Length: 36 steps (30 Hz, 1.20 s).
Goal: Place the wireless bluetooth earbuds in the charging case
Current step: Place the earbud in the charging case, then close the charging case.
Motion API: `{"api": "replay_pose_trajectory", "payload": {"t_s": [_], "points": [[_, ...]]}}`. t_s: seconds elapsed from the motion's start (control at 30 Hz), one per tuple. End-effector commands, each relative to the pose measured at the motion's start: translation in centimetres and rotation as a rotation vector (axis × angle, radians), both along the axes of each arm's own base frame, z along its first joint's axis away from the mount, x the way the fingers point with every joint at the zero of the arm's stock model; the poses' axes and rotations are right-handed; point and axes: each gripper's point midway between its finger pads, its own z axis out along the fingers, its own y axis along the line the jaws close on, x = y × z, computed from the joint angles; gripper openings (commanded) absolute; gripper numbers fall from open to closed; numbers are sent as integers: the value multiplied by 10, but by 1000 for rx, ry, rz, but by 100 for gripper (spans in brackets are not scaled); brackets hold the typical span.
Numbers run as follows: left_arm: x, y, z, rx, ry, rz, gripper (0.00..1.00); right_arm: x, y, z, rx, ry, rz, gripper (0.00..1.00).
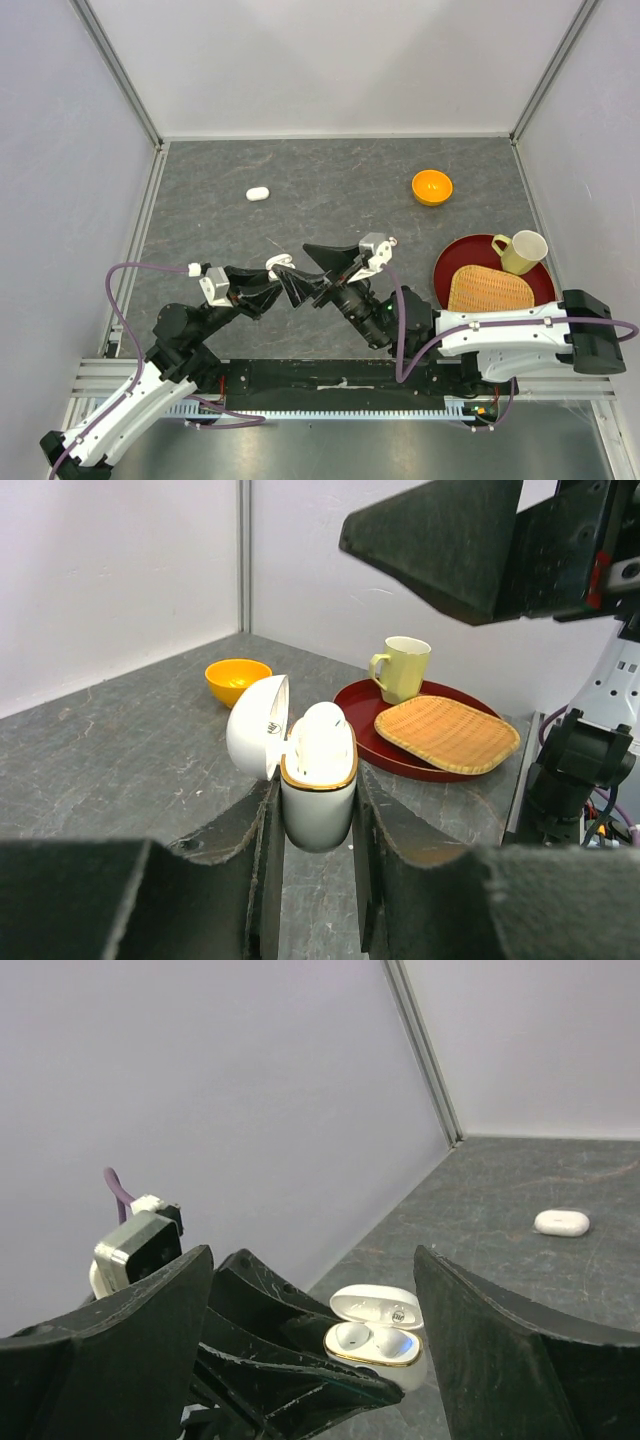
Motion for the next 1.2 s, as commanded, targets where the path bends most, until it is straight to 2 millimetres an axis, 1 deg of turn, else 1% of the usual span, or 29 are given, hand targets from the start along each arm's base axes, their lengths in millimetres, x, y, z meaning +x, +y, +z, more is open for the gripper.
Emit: {"api": "replay_pose_trajectory", "payload": {"t_s": [0.0,0.07,0.1,0.13,0.17,0.2,0.23,0.3,0.33,0.4,0.43,0.5,0.53,0.57,0.6,0.63,0.67,0.73,0.77,0.83,0.87,0.9,0.93,0.97,1.0,1.03,1.07,1.13,1.17], "points": [[-5,4,16,-23,-34,-2,2,1,-18,17,57,-8,-26,89],[-5,4,17,-25,-31,-3,2,6,-26,15,58,18,-62,90],[-5,5,18,-27,-31,-2,2,8,-29,12,56,37,-77,93],[-6,4,18,-27,-30,-6,2,11,-32,7,49,69,-93,95],[-7,4,18,-29,-27,-10,2,18,-41,1,51,115,-151,98],[-7,4,19,-30,-29,-12,2,20,-46,2,57,139,-168,98],[-8,3,19,-29,-27,-17,2,23,-48,-9,31,179,-187,98],[-10,2,20,-33,-22,-29,2,28,-58,-10,33,221,-226,98],[-10,2,20,-31,-19,-32,2,31,-60,-21,11,259,-239,98],[-11,0,18,-27,-12,-48,2,35,-67,-18,29,303,-242,98],[-11,-1,17,-23,-7,-53,2,42,-73,-30,-22,324,-261,98],[-14,-4,17,-17,-2,-73,2,45,-76,-27,4,373,-242,98],[-15,-5,18,-14,-2,-82,2,53,-85,-39,-43,398,-283,98],[-15,-6,16,-2,-1,-87,2,57,-89,-37,-11,435,-294,98],[-17,-8,15,10,-4,-103,2,59,-90,-39,-25,451,-289,98],[-18,-9,16,23,-6,-107,2,67,-99,-56,-97,482,-325,98],[-18,-10,15,35,-4,-114,2,70,-101,-53,-87,508,-323,98],[-20,-12,16,60,-14,-128,2,71,-100,-60,-124,538,-274,98],[-20,-13,14,75,-8,-131,2,70,-99,-61,-123,548,-252,98],[-21,-14,16,87,-16,-143,2,63,-96,-50,-91,550,-179,98],[-22,-15,16,90,-15,-149,2,62,-99,-46,-79,541,-174,98],[-23,-16,15,96,-12,-159,2,59,-103,-31,-30,514,-154,98],[-25,-17,17,94,-15,-167,2,58,-106,-24,0,491,-142,98],[-25,-18,16,98,-11,-175,2,56,-107,-30,1,480,-124,98],[-27,-19,16,103,-12,-190,2,52,-110,-15,50,450,-93,98],[-29,-20,16,106,-16,-201,2,53,-112,-16,41,442,-87,98],[-29,-21,15,114,-10,-206,2,49,-107,-13,30,433,-42,98],[-31,-23,15,127,-14,-226,2,46,-97,-16,-24,421,-2,98],[-32,-24,14,131,-13,-235,2,43,-84,-17,-59,430,40,98]]}}
